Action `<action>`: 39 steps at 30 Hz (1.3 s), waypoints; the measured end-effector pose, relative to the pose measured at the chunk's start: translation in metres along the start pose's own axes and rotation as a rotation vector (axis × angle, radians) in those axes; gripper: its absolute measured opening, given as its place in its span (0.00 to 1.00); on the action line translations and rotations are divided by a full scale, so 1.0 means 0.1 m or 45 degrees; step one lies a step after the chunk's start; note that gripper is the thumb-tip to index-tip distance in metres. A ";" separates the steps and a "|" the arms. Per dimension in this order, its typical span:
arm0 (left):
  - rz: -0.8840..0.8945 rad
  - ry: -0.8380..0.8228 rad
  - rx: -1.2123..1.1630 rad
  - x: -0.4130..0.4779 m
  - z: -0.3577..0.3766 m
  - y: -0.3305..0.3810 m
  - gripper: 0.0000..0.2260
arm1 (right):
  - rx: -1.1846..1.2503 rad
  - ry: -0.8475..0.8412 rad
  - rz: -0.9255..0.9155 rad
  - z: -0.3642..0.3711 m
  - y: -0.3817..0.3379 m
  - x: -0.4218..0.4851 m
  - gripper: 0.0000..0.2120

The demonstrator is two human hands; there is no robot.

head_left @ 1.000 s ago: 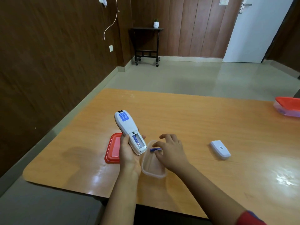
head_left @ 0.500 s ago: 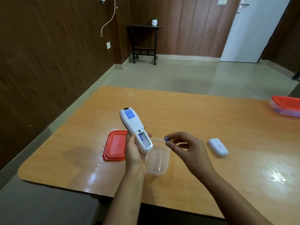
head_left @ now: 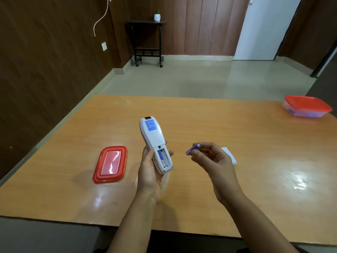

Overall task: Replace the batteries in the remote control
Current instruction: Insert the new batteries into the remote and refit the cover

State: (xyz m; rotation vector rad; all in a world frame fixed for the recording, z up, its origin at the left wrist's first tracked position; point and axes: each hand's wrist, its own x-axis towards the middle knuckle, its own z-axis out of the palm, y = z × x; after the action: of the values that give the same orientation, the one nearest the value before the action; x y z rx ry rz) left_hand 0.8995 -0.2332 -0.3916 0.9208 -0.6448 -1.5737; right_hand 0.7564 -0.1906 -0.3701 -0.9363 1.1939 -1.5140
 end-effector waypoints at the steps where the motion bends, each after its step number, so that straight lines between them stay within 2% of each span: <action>1: 0.000 -0.004 0.000 0.01 0.02 -0.01 0.15 | 0.177 -0.004 0.106 0.00 -0.01 0.01 0.03; 4: -0.020 -0.024 -0.032 0.01 0.05 -0.03 0.16 | 0.802 0.030 0.505 -0.05 -0.02 0.07 0.05; 6: -0.024 -0.039 -0.020 0.01 0.06 -0.06 0.16 | 1.056 0.055 0.689 -0.09 -0.01 0.11 0.10; 10: -0.012 -0.070 0.034 -0.01 0.09 -0.09 0.16 | 1.212 0.055 0.831 -0.11 0.04 0.13 0.08; 15: -0.011 -0.111 0.081 -0.04 0.10 -0.10 0.16 | 1.240 0.109 0.845 -0.10 0.05 0.12 0.09; 17: -0.014 -0.125 0.084 -0.05 0.10 -0.10 0.16 | 1.096 0.121 0.757 -0.09 0.07 0.11 0.07; 18: -0.019 -0.133 0.082 -0.05 0.10 -0.09 0.16 | 0.926 0.122 0.665 -0.07 0.08 0.10 0.05; 20: -0.035 -0.145 0.076 -0.05 0.10 -0.09 0.16 | 0.390 0.105 0.366 -0.02 0.12 0.06 0.03; 25: -0.103 -0.170 0.022 -0.06 0.10 -0.12 0.16 | -0.939 0.089 -0.535 0.02 0.29 -0.06 0.04; 28: -0.096 -0.207 0.050 -0.07 0.09 -0.16 0.16 | -1.435 0.131 -0.815 0.02 0.36 -0.05 0.03; 32: -0.107 -0.209 0.105 -0.06 0.08 -0.21 0.16 | -1.669 0.126 -0.861 0.03 0.38 -0.01 0.06; 39: -0.135 -0.121 0.107 -0.05 0.04 -0.15 0.15 | -1.339 -0.176 -0.568 -0.01 0.36 -0.03 0.13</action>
State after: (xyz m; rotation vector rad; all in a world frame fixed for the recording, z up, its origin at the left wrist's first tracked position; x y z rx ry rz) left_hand 0.8888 -0.2252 -0.4004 0.9596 -0.7443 -1.7037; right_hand 0.7639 -0.1902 -0.4050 -2.0654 1.7803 -1.0366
